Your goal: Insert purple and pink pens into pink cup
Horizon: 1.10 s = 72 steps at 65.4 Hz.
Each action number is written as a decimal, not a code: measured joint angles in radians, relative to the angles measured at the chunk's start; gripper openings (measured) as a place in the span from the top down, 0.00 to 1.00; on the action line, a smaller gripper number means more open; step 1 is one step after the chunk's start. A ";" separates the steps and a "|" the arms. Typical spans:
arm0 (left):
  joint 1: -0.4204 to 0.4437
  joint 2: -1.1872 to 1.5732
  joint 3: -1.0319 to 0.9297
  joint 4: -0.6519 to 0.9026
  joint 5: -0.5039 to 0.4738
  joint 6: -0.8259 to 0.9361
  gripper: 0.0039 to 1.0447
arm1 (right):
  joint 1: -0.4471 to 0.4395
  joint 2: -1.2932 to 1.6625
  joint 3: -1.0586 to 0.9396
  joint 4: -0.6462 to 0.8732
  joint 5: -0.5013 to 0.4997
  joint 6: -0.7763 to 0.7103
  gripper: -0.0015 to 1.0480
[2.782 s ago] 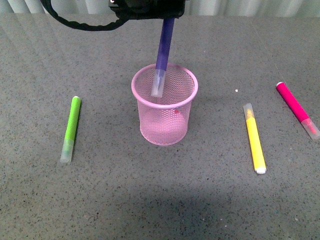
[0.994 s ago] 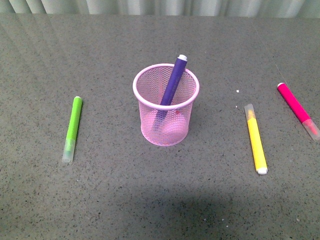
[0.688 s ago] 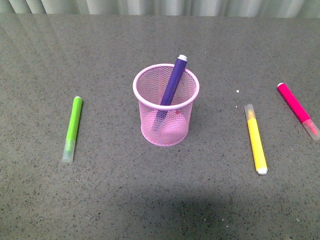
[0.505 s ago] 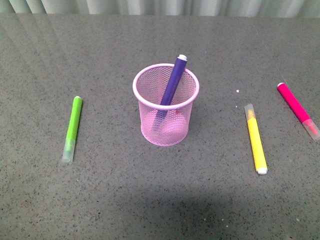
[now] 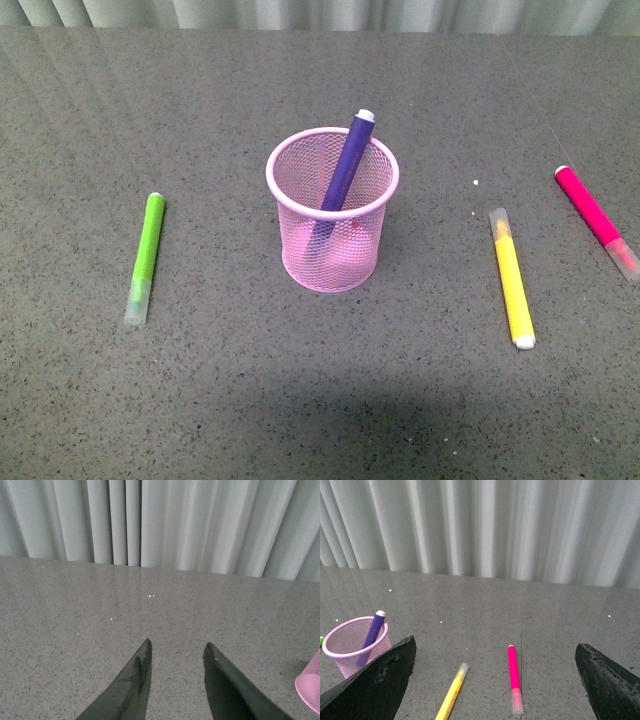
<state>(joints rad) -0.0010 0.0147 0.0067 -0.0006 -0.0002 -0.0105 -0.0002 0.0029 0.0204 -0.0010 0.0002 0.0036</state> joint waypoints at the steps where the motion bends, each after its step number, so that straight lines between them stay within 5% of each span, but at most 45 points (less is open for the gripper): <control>1: 0.000 0.000 0.000 0.000 0.000 0.000 0.62 | 0.000 0.000 0.000 0.000 0.000 0.000 0.07; 23: 0.000 0.000 0.000 0.000 0.000 0.002 0.06 | 0.000 0.000 0.000 0.000 0.000 0.000 0.07; 67: 0.000 0.000 0.000 0.000 0.000 0.002 0.07 | 0.000 0.000 0.000 0.000 0.000 0.000 0.07; 72: 0.000 0.000 0.000 0.000 0.000 0.002 0.07 | -0.018 0.154 0.101 -0.224 0.107 0.070 0.07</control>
<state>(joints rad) -0.0010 0.0147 0.0067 -0.0006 -0.0006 -0.0082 -0.0177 0.1570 0.1211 -0.2249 0.1074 0.0738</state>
